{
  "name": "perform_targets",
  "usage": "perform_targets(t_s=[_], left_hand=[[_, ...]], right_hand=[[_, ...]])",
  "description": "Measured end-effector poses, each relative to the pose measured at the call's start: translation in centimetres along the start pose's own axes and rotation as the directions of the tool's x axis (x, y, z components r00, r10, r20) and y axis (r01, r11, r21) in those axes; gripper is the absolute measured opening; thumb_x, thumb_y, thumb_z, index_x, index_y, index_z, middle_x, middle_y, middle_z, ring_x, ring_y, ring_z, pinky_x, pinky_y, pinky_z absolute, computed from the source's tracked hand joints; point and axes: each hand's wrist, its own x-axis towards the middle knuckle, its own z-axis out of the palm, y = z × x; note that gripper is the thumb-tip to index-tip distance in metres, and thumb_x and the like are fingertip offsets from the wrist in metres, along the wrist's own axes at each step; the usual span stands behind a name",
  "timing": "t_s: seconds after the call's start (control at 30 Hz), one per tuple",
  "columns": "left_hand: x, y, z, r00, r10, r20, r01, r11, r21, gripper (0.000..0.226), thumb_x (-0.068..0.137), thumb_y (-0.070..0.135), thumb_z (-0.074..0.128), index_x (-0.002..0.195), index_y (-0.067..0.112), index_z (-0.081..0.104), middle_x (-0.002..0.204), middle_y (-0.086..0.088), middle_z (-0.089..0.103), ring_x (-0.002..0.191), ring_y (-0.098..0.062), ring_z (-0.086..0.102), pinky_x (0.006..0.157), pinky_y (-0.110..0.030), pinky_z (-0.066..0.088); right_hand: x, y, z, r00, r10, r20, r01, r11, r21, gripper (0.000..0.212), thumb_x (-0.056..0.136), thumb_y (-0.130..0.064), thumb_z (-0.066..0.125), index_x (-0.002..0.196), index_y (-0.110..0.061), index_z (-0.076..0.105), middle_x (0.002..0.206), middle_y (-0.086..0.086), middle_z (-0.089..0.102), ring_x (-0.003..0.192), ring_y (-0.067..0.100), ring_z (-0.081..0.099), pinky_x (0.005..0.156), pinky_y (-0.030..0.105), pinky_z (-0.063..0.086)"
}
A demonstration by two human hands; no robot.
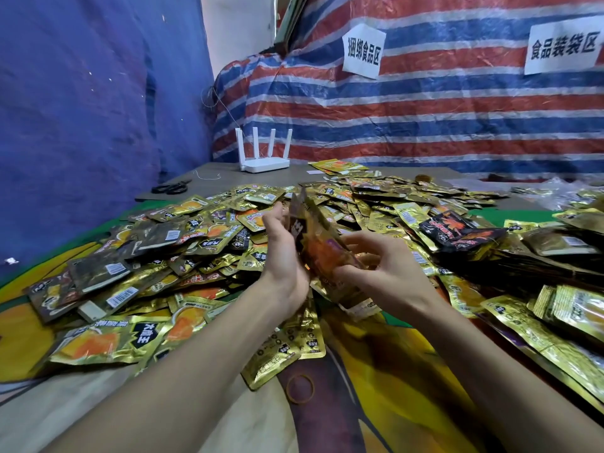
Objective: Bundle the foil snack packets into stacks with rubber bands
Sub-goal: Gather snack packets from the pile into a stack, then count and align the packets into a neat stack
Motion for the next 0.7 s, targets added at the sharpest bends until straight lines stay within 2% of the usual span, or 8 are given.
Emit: perform_targets(t_s=[0.07, 0.13, 0.23, 0.33, 0.43, 0.53, 0.6, 0.7], left_hand=[[0.1, 0.2, -0.5, 0.999, -0.013, 0.052, 0.012, 0.999, 0.03, 0.036, 0.104, 0.043, 0.036, 0.117, 0.017, 0.058, 0.107, -0.012, 0.07, 0.104, -0.032, 0.064, 0.09, -0.051, 0.053], [0.1, 0.1, -0.4, 0.998, -0.016, 0.068, 0.01, 0.996, 0.092, 0.012, 0.104, 0.028, 0.049, 0.115, 0.027, 0.053, 0.114, -0.013, 0.069, 0.109, -0.034, 0.066, 0.094, -0.056, 0.054], [0.0, -0.6, -0.3, 0.997, 0.055, 0.057, -0.066, 0.972, 0.224, 0.033, 0.099, 0.021, 0.063, 0.123, 0.031, 0.043, 0.126, -0.016, 0.063, 0.111, -0.035, 0.066, 0.09, -0.053, 0.057], [0.0, -0.8, -0.4, 0.993, 0.102, 0.054, -0.114, 0.947, 0.3, 0.047, 0.094, 0.025, 0.07, 0.129, 0.031, 0.04, 0.132, -0.017, 0.056, 0.107, -0.033, 0.067, 0.082, -0.049, 0.061], [0.5, -0.8, -0.8, 0.994, 0.099, 0.039, -0.107, 0.942, 0.32, 0.049, 0.093, 0.028, 0.071, 0.128, 0.033, 0.038, 0.128, -0.016, 0.057, 0.097, -0.029, 0.07, 0.071, -0.043, 0.062], [0.9, -0.9, -0.7, 0.988, 0.154, 0.006, -0.15, 0.947, 0.284, 0.045, 0.093, 0.023, 0.071, 0.123, 0.034, 0.038, 0.121, -0.012, 0.059, 0.083, -0.02, 0.073, 0.062, -0.034, 0.06], [1.2, -1.1, -0.7, 0.981, 0.189, -0.051, -0.17, 0.95, 0.263, 0.047, 0.093, 0.024, 0.071, 0.123, 0.033, 0.036, 0.118, -0.008, 0.058, 0.082, -0.018, 0.073, 0.063, -0.035, 0.061], [1.4, -1.1, -0.9, 0.979, 0.153, -0.132, -0.116, 0.961, 0.252, 0.052, 0.092, 0.031, 0.072, 0.125, 0.037, 0.032, 0.125, -0.009, 0.055, 0.099, -0.028, 0.069, 0.082, -0.05, 0.061]], right_hand=[[0.2, 0.6, -0.2, 0.998, 0.019, -0.058, -0.016, 0.999, 0.044, 0.026, 0.08, -0.012, 0.08, 0.099, -0.028, 0.075, 0.085, -0.007, 0.075, 0.077, 0.009, 0.071, 0.066, 0.026, 0.059], [0.3, 0.9, -0.4, 0.994, 0.051, -0.095, -0.044, 0.996, 0.072, 0.015, 0.083, -0.014, 0.079, 0.095, -0.024, 0.077, 0.082, -0.001, 0.076, 0.078, 0.018, 0.073, 0.071, 0.038, 0.062], [0.2, 1.1, -0.4, 0.991, 0.091, -0.093, -0.083, 0.993, 0.087, 0.004, 0.086, -0.024, 0.078, 0.09, -0.022, 0.076, 0.08, -0.001, 0.077, 0.073, 0.015, 0.074, 0.07, 0.043, 0.062], [0.2, 1.2, -0.1, 0.988, 0.123, -0.096, -0.114, 0.989, 0.097, 0.017, 0.085, -0.032, 0.079, 0.09, -0.015, 0.077, 0.08, 0.001, 0.077, 0.075, 0.017, 0.075, 0.076, 0.047, 0.061], [0.3, 1.2, 0.5, 0.983, 0.145, -0.111, -0.13, 0.982, 0.137, 0.027, 0.082, -0.042, 0.077, 0.09, -0.017, 0.079, 0.082, 0.002, 0.078, 0.078, 0.02, 0.075, 0.078, 0.05, 0.06], [0.4, 1.3, 0.6, 0.972, 0.236, -0.018, -0.221, 0.931, 0.291, 0.026, 0.087, -0.045, 0.072, 0.095, -0.022, 0.078, 0.086, 0.001, 0.079, 0.08, 0.022, 0.077, 0.074, 0.046, 0.063], [0.5, 1.2, 0.3, 0.963, 0.267, 0.026, -0.258, 0.896, 0.362, 0.022, 0.087, -0.039, 0.075, 0.101, -0.021, 0.078, 0.089, 0.002, 0.079, 0.08, 0.026, 0.077, 0.066, 0.039, 0.062], [0.6, 1.3, 0.1, 0.965, 0.258, -0.041, -0.229, 0.913, 0.339, 0.027, 0.08, -0.025, 0.083, 0.102, -0.036, 0.073, 0.103, -0.002, 0.075, 0.098, 0.021, 0.073, 0.079, 0.041, 0.06]])
